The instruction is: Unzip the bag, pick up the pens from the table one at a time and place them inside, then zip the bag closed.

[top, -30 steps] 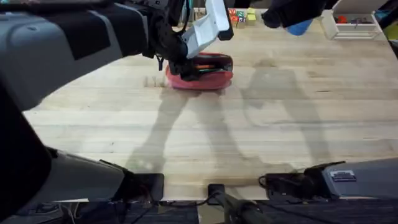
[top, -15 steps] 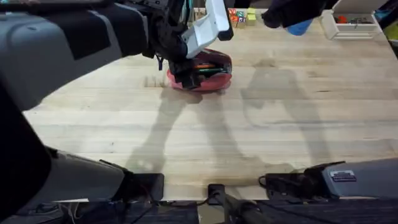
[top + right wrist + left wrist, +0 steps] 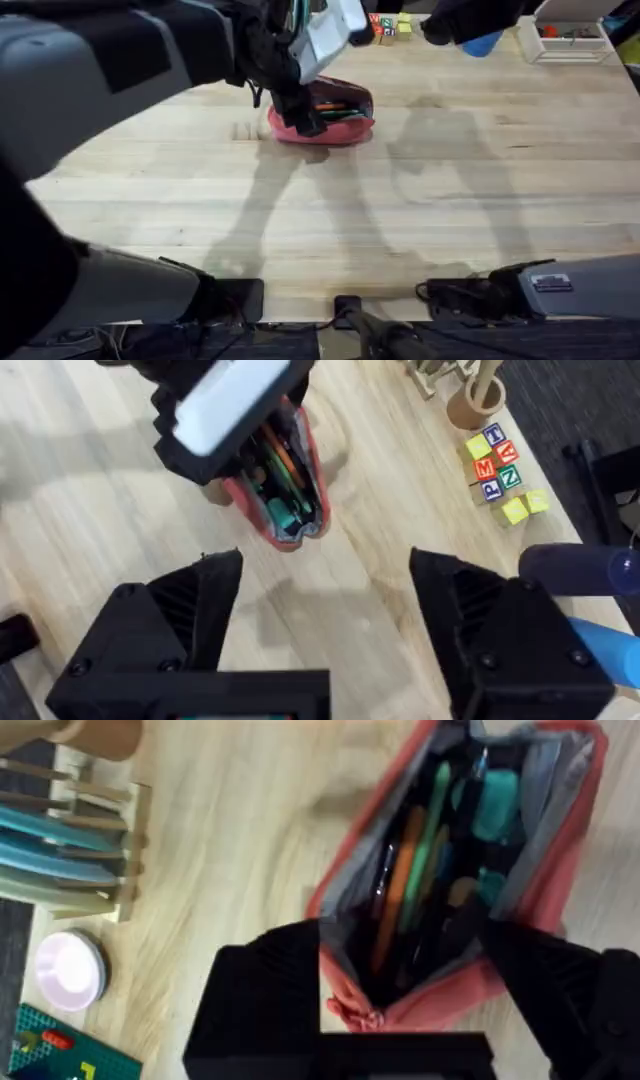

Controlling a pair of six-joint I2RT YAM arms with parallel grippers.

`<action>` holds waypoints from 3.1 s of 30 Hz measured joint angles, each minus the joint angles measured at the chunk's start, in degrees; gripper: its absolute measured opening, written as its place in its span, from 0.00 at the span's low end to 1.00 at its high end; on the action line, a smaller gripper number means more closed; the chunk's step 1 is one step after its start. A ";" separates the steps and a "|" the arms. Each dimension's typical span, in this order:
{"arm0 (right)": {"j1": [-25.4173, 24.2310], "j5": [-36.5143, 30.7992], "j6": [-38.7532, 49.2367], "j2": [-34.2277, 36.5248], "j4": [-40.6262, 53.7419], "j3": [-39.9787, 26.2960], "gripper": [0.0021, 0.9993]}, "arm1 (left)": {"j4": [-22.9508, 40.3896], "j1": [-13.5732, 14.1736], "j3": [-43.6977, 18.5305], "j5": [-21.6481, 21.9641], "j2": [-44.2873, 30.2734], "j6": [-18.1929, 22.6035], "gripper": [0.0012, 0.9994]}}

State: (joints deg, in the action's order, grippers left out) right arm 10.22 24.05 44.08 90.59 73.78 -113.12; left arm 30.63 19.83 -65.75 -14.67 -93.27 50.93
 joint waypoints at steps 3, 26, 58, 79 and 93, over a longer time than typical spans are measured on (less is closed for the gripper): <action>0.00 0.00 -0.01 0.00 -0.02 0.00 1.00 | 0.04 -1.47 -0.45 -2.04 2.36 -1.02 0.99; 0.00 0.00 0.02 0.00 -0.22 0.02 1.00 | 5.09 -25.49 -1.43 -28.64 10.61 -3.86 0.99; 0.90 0.00 -0.01 0.00 -0.39 0.00 1.00 | 28.09 -49.20 -0.03 -49.30 4.84 41.08 1.00; 6.38 0.63 -4.27 0.00 1.43 0.02 1.00 | 28.34 -50.72 0.04 -53.04 2.24 43.24 0.99; 11.34 -1.70 -16.88 3.04 -7.28 0.02 1.00 | 28.33 -50.72 0.04 -53.07 2.24 43.24 0.99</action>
State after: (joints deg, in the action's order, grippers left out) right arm 21.56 22.35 27.20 93.63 66.50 -113.10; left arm 58.96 -30.89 -65.71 -67.75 -91.02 94.17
